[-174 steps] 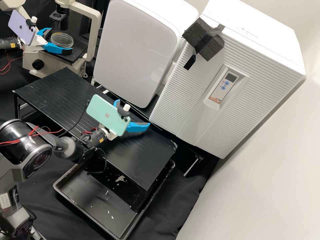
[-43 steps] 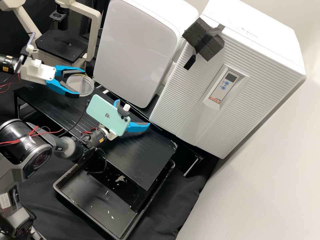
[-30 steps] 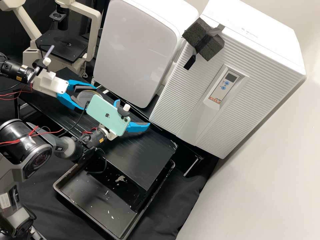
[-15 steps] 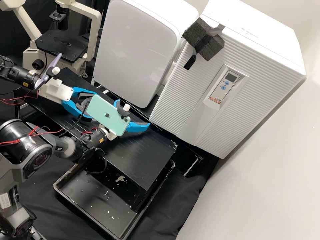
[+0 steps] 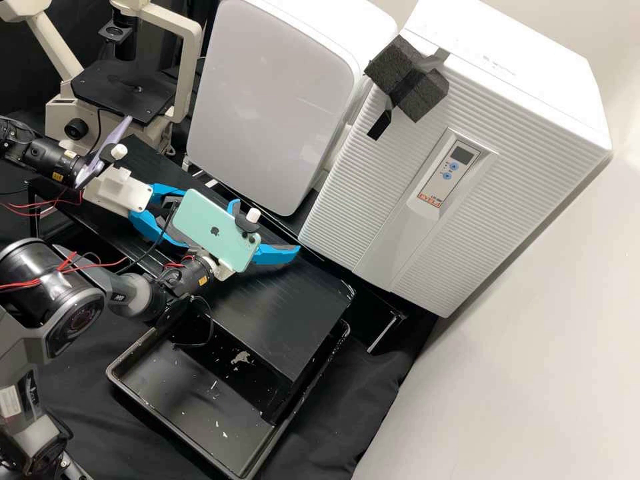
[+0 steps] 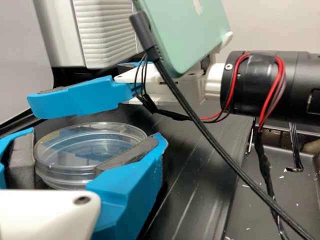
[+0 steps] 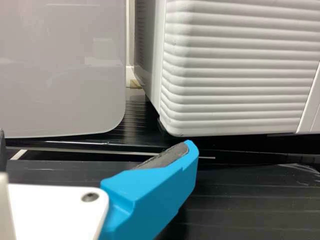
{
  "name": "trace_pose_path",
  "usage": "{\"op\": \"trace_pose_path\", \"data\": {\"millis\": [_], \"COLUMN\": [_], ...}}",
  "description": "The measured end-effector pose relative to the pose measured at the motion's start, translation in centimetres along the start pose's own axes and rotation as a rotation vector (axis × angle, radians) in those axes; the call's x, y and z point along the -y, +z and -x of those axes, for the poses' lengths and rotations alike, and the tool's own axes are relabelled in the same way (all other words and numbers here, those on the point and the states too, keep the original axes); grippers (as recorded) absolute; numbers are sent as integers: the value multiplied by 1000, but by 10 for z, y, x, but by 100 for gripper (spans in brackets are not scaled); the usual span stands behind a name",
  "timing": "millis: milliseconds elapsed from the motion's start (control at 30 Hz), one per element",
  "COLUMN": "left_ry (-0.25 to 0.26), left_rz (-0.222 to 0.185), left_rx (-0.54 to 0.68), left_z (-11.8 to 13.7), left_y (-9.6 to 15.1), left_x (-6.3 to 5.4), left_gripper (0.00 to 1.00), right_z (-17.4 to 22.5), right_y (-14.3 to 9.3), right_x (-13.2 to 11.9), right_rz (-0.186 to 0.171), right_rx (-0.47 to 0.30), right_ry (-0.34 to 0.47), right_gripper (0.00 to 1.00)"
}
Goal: Place the petri dish on the bench
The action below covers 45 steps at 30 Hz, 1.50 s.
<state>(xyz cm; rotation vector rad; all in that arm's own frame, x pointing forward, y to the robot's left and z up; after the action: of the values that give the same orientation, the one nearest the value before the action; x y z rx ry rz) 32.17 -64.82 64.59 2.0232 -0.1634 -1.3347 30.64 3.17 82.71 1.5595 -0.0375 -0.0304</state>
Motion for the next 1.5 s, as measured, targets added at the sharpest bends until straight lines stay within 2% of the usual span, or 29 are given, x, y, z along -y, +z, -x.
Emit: {"op": "trace_pose_path", "data": {"millis": [167, 200, 400, 900, 1067, 1233, 1367, 1433, 1500], "left_ry": [2, 2, 15, 16, 36, 61, 101, 134, 188], "left_rz": [14, 16, 4, 11, 6, -29, -60, -89, -132], "left_rx": [-4, -5, -18, -26, -38, -37, -33, -41, -90], "left_z": [-3, -4, -7, -7, 1, 29, 52, 64, 76], "left_y": [-2, -3, -6, -7, -10, -11, -12, -14, -17], "left_x": [2, 3, 3, 4, 7, 12, 15, 19, 20], "left_gripper": [0, 100, 100, 100, 100, 100, 100, 100, 100], "right_z": [0, 0, 0, 0, 0, 0, 0, 0, 0], "right_y": [0, 0, 0, 0, 0, 0, 0, 0, 0], "right_x": [0, 0, 0, 0, 0, 0, 0, 0, 0], "right_rz": [0, 0, 0, 0, 0, 0, 0, 0, 0], "right_rx": [0, 0, 0, 0, 0, 0, 0, 0, 0], "right_ry": [0, 0, 0, 0, 0, 0, 0, 0, 0], "right_gripper": [100, 100, 100, 100, 100, 100, 100, 100, 100]}}
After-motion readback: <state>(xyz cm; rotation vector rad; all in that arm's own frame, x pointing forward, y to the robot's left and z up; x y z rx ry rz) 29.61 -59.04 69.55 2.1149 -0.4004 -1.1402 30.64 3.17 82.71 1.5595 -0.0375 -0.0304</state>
